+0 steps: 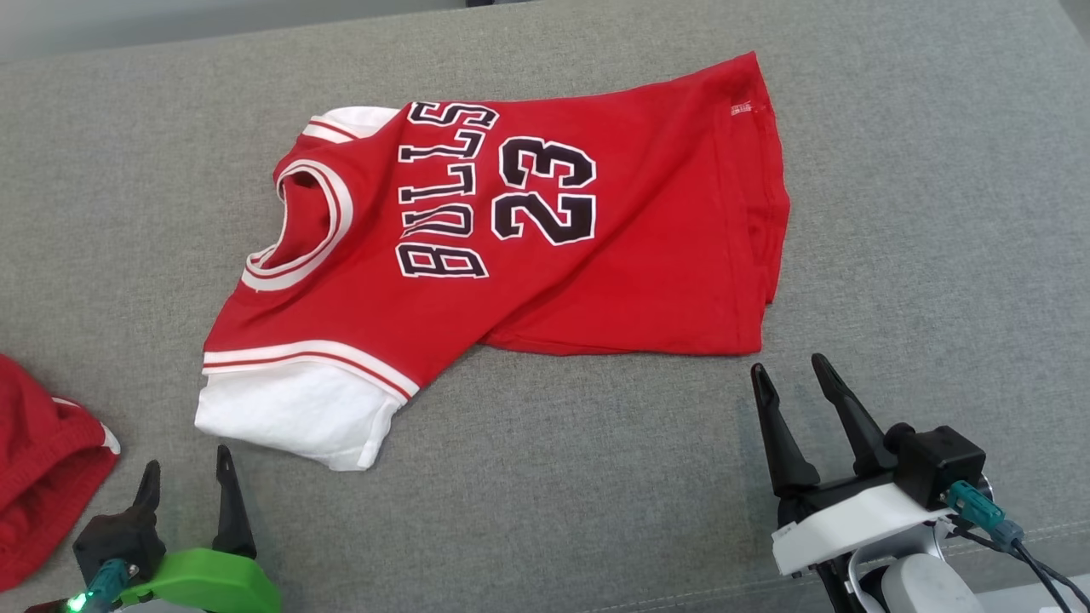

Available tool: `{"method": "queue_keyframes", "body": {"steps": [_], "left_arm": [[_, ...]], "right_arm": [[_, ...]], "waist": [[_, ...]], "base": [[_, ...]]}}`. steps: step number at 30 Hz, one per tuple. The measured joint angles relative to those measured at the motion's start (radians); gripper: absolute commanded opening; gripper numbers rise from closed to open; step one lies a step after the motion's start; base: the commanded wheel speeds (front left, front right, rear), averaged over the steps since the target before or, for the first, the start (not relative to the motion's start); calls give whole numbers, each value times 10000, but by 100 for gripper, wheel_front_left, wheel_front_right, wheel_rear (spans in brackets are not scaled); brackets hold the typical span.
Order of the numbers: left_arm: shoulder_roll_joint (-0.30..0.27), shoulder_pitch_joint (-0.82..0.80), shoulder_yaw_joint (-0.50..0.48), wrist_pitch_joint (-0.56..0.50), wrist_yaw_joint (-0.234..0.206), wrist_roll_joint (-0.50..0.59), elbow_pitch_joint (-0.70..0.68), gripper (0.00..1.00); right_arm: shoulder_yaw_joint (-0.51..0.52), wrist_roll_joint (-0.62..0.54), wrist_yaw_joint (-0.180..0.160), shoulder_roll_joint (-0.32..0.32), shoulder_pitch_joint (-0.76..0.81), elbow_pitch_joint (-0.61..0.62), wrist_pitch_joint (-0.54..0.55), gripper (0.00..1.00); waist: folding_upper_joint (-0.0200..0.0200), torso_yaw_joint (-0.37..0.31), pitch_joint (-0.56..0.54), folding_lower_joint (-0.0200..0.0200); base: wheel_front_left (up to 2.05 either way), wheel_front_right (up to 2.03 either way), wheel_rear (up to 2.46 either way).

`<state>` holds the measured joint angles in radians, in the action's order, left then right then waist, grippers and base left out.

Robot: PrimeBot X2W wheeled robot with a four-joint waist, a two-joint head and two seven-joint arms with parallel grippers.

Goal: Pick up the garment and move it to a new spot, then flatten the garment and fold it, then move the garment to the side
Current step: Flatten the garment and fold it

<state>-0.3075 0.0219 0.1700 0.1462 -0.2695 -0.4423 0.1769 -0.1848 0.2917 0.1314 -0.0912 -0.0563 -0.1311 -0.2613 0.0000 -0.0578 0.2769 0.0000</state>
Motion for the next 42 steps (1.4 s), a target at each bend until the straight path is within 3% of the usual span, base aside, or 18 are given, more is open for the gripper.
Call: {"method": "queue_keyframes", "body": {"steps": [7,13,14,15,26,35,42], "left_arm": [[-4,-946,600,104,963,6,802,100],[-71,-1464,752,222,1396,-38,1914,100],[-69,-1552,744,322,1471,-61,2006,75],[-79,-1625,763,407,1553,-59,2080,0],[-232,-1426,978,763,1933,-31,1946,0],[-872,-193,943,-109,1722,-138,-282,0],[-957,299,955,-767,1789,-681,-1783,0]], "right_arm": [[-180,48,0,67,-196,-35,0,100],[-84,69,0,56,-265,-29,0,100],[-46,81,0,52,-258,-25,0,100],[-15,88,0,50,-250,-23,0,100],[163,81,0,63,-102,-6,0,100],[151,58,0,42,-91,-46,0,100],[171,134,0,15,-181,-846,-2,100]], "waist": [[0,-19,119,0],[0,-263,88,0],[0,-300,81,0],[0,-331,75,0],[0,-83,-19,0],[0,542,-117,0],[0,743,-66,0]], "base": [[0,0,0],[0,0,0],[0,0,0],[0,0,0],[0,0,0],[0,0,0],[0,0,0]]}}
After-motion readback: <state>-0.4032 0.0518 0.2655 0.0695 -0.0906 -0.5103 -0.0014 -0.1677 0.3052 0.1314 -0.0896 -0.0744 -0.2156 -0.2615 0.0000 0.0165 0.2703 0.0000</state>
